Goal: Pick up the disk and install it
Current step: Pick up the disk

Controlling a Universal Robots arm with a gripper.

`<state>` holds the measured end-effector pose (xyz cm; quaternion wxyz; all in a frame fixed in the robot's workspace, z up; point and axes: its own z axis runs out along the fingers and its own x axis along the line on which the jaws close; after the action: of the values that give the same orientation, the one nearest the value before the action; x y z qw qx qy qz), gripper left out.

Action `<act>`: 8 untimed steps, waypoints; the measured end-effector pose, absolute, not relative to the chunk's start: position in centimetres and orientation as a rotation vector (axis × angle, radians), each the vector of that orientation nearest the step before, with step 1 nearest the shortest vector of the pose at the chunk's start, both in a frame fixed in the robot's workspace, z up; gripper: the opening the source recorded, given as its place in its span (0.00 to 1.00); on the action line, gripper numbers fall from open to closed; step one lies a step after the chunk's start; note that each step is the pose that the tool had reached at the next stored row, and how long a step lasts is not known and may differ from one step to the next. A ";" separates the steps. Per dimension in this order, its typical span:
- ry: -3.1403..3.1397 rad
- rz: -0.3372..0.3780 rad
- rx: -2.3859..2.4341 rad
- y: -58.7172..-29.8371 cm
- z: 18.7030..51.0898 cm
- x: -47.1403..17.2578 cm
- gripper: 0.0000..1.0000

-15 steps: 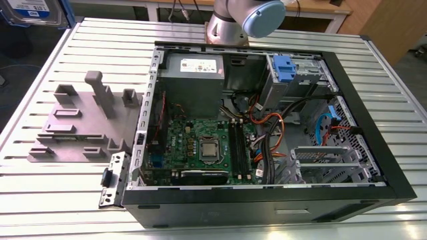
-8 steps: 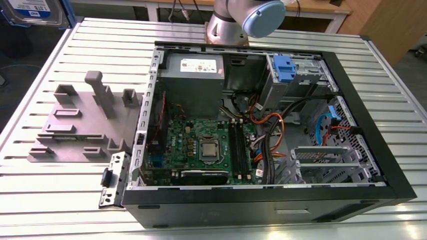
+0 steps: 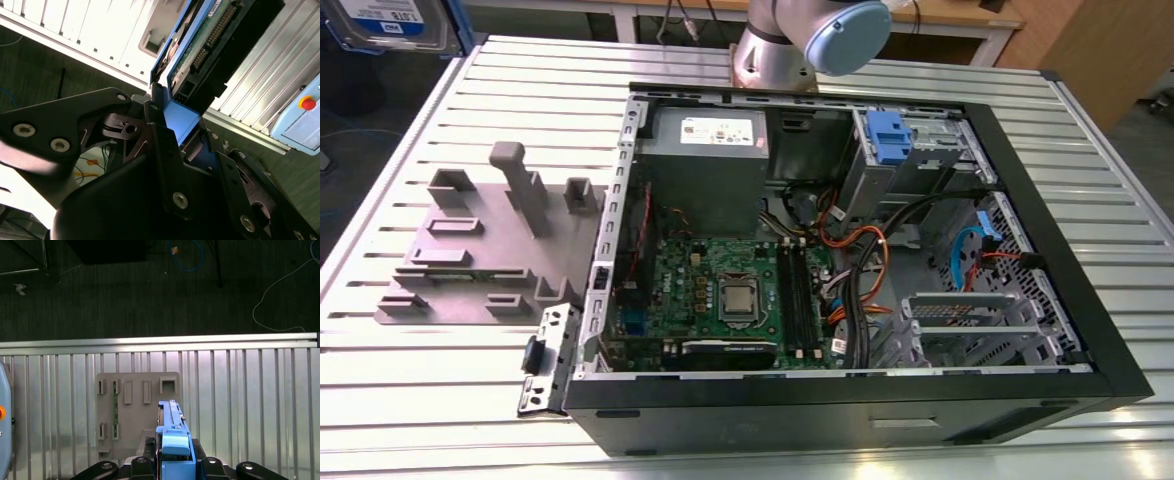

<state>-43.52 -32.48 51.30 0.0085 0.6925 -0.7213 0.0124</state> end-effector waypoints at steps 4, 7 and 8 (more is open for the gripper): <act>-2.254 0.039 2.164 -32.5 51.3 -43.4 0.36; -2.254 0.039 2.164 -32.5 51.3 -43.3 0.36; -2.254 0.039 2.164 -32.5 51.3 -43.3 0.36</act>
<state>-43.30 -32.48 51.29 0.0085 0.6925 -0.7212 0.0124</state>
